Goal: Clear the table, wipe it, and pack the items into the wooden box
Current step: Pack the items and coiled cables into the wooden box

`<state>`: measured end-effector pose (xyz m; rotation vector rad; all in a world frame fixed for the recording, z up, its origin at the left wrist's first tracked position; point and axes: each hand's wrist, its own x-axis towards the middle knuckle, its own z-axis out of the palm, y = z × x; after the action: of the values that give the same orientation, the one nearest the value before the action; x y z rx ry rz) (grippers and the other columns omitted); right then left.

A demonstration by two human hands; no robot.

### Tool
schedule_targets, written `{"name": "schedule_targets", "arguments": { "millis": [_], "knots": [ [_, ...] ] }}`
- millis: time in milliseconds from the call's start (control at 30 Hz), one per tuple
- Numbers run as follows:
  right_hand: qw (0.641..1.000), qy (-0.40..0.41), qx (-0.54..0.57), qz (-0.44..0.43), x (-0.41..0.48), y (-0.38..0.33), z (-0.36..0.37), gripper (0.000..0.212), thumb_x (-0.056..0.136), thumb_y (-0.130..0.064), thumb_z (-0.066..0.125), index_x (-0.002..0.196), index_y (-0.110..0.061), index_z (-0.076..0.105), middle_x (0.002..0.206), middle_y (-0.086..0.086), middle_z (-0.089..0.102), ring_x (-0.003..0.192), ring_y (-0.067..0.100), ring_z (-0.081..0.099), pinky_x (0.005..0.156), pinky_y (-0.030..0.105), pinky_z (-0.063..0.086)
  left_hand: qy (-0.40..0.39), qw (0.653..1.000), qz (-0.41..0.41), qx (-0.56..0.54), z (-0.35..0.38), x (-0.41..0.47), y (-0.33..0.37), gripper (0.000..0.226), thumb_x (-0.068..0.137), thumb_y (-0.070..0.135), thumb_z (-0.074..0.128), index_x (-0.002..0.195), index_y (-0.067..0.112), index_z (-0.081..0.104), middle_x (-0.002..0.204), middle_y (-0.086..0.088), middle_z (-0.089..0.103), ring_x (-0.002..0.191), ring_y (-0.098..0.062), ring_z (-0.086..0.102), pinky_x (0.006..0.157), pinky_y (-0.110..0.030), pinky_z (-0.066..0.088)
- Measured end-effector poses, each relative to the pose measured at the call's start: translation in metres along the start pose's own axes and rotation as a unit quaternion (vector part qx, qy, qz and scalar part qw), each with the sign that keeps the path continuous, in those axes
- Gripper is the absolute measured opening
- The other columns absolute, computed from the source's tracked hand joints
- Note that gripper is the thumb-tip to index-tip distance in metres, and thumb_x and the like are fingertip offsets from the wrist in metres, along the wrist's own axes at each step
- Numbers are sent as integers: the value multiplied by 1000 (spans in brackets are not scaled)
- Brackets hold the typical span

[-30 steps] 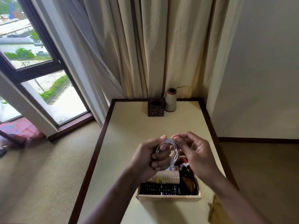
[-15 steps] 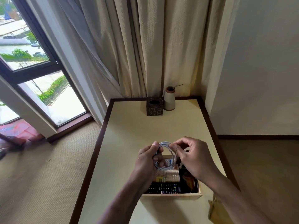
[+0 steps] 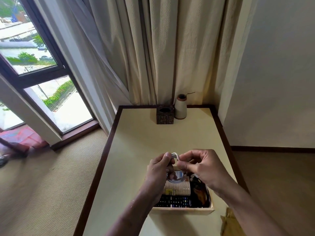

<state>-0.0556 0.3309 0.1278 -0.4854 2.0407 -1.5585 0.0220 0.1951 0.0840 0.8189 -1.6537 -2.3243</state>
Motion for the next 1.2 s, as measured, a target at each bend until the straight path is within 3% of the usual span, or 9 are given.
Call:
{"name": "schedule_targets", "arguments": {
  "millis": [100, 267, 433, 533, 767, 867, 933, 1067, 1200],
  "knots": [
    [993, 78, -47, -73, -3, 13, 13, 15, 72, -16, 90, 80, -23, 81, 75, -7, 75, 64, 4, 66, 59, 16, 52, -12, 1000, -1, 15, 1, -1, 6, 35, 110, 23, 44, 89, 3, 65, 54, 4, 48, 46, -7, 42, 51, -26, 39],
    [971, 134, -86, -178, -3, 42, 17, 17, 74, -19, 89, 82, -20, 74, 91, -3, 51, 85, 17, 60, 60, 21, 59, -50, 997, -2, 53, -3, -5, 14, 32, 110, 22, 44, 87, 4, 59, 56, 5, 45, 50, -9, 38, 54, -27, 35],
    [985, 115, -20, -129, -4, 48, 18, 42, 80, -13, 85, 106, -29, 55, 112, -14, 68, 107, 9, 67, 84, 25, 57, -132, 987, -11, 87, -1, -7, 20, 32, 109, 20, 45, 83, 7, 56, 60, 2, 49, 47, -6, 39, 47, -21, 35],
    [992, 46, -48, -112, -5, 44, 17, 26, 88, -13, 78, 108, -25, 66, 92, -5, 76, 86, 10, 75, 73, 31, 63, -157, 981, -16, 117, -8, 0, 21, 33, 109, 23, 46, 82, 8, 58, 68, -8, 47, 50, -11, 39, 47, -21, 35],
    [999, -18, 42, 22, -3, 24, -11, 18, 84, -17, 79, 102, -19, 77, 91, -1, 80, 86, 17, 77, 70, 24, 59, -124, 986, 16, 109, -8, 20, -5, 38, 108, 34, 48, 86, 6, 59, 73, -12, 50, 57, -17, 48, 55, -30, 41],
    [997, 32, -62, 30, 5, 38, -17, 14, 83, -18, 82, 96, -19, 80, 84, -4, 80, 79, 10, 77, 73, 25, 61, -126, 988, 5, 94, -1, 30, -39, 45, 105, 38, 50, 95, -4, 61, 85, -19, 61, 75, -28, 56, 71, -39, 45],
    [987, 51, -152, 32, 10, 55, -20, 10, 85, -17, 82, 95, -19, 81, 77, -7, 79, 73, 3, 75, 70, 21, 60, -129, 985, 5, 118, 0, 35, -58, 36, 108, 32, 48, 96, 3, 66, 86, -13, 66, 77, -25, 59, 71, -35, 48],
    [965, 74, -240, 68, 10, 97, -32, 7, 88, -17, 79, 95, -16, 82, 69, -8, 76, 62, -3, 71, 54, 9, 49, -12, 955, 89, 282, -25, 50, -84, 20, 103, 28, 56, 103, 20, 75, 99, 4, 73, 93, -15, 66, 84, -36, 54],
    [948, 80, -296, 90, 4, 135, -30, 10, 89, -19, 78, 97, -14, 82, 75, -7, 77, 65, -2, 71, 61, 13, 56, 93, 887, 133, 432, -63, 57, -104, 14, 98, 15, 59, 100, 21, 72, 105, 6, 61, 102, -20, 54, 88, -36, 47]
  ]
}}
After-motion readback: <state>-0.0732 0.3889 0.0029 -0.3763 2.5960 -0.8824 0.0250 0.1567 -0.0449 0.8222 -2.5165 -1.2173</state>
